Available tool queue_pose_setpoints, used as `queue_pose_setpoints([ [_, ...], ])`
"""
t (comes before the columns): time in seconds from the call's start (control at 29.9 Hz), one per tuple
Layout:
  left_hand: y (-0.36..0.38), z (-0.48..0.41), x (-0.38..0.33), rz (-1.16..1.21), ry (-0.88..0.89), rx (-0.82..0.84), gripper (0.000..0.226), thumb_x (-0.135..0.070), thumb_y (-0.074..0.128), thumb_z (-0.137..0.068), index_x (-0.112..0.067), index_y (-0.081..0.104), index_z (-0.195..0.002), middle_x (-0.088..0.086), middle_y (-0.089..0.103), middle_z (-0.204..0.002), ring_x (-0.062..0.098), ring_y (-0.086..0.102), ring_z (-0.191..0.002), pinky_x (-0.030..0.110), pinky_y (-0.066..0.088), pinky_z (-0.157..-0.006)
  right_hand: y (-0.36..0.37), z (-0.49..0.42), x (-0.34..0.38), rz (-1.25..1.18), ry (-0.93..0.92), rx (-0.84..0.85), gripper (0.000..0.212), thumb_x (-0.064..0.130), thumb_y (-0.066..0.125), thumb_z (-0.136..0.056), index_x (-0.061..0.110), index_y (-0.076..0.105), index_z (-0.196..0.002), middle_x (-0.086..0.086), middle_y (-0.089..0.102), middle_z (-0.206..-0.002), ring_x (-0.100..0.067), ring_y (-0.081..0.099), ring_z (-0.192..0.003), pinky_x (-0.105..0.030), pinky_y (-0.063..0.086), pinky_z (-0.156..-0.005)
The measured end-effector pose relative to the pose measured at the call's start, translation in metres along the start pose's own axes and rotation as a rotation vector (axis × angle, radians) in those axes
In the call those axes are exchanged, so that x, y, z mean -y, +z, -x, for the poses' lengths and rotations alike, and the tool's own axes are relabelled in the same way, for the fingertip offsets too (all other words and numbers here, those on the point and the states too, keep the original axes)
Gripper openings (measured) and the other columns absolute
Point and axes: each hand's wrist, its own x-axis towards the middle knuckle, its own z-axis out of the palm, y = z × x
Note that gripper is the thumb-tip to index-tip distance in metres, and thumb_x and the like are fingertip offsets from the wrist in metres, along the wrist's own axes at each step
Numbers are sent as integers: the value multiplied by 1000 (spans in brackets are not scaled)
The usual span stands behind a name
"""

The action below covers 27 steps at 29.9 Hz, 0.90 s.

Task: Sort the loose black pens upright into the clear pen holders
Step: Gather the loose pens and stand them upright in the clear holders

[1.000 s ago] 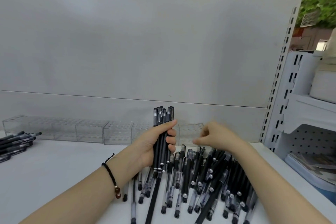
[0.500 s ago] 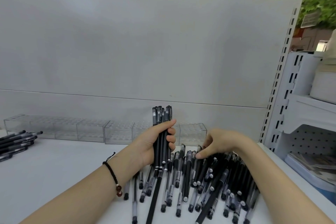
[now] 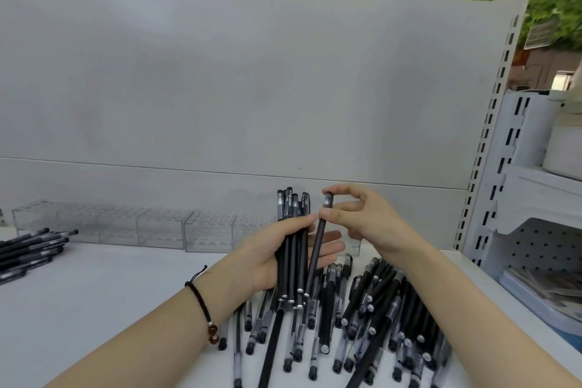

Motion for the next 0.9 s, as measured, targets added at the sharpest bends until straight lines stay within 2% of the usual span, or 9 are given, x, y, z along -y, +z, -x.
queue_pose_setpoints([
  [0.07,-2,0,-1,-24,-21,21,25,-22,63,-88,2,73,-89,19,71,-97,26,72,-75,35,61,-68,9,0,-1,2,-63,-12,35,13,74,-82,15,62,-114,-6,70,-84,2,51,-47,-9,34,-45],
  [0.13,-3,1,-2,-70,-20,53,24,-25,66,-84,-1,73,-82,10,67,-82,17,66,-62,28,58,-59,11,-1,-3,37,-128,-31,35,14,74,-83,16,62,-116,-8,69,-86,5,54,-54,-7,38,-49],
  [0.3,-4,-1,-3,-51,21,50,14,-24,62,-86,-11,59,-87,1,56,-67,9,51,-47,20,47,-44,1,0,-5,364,-36,67,32,39,69,-85,26,61,-113,-1,64,-93,7,50,-54,-8,37,-50],
  [0.44,-7,-4,-5,-15,52,2,18,-23,68,-77,-13,56,-86,-2,52,-62,7,46,-43,18,43,-40,-11,4,-9,865,157,391,54,52,74,-75,24,60,-119,8,59,-104,-7,56,-97,-17,41,-77],
  [0.54,-10,-5,-5,4,74,-45,21,-20,71,-74,-12,55,-85,-2,52,-62,8,46,-43,19,44,-40,-7,7,-8,965,260,478,65,54,74,-74,19,56,-127,5,57,-121,-12,54,-111,-24,42,-95],
  [0.6,-11,-5,-5,21,74,-57,20,-19,71,-75,-12,56,-85,-1,53,-62,8,46,-43,18,44,-40,-5,7,-7,948,264,465,65,52,76,-74,18,57,-125,6,58,-119,-12,54,-111,-24,42,-96],
  [0.7,-12,-5,-6,26,71,-65,20,-19,72,-74,-11,57,-84,-1,54,-63,9,47,-44,19,44,-40,-6,5,-9,819,250,399,49,42,81,-72,19,61,-112,10,61,-101,-11,57,-100,-22,43,-86],
  [0.8,-13,-5,-6,29,65,-85,17,-19,72,-74,-10,59,-81,1,56,-63,11,53,-48,20,47,-42,-10,4,-10,497,226,272,38,24,83,-72,19,62,-104,4,64,-86,-10,55,-70,-23,39,-60],
  [0.9,-12,-5,-6,37,71,-101,14,-18,71,-75,-8,62,-74,7,64,-70,19,65,-63,26,56,-56,-12,1,-9,181,156,155,34,8,76,-79,15,62,-109,-1,62,-78,-8,49,-59,-23,34,-53],
])
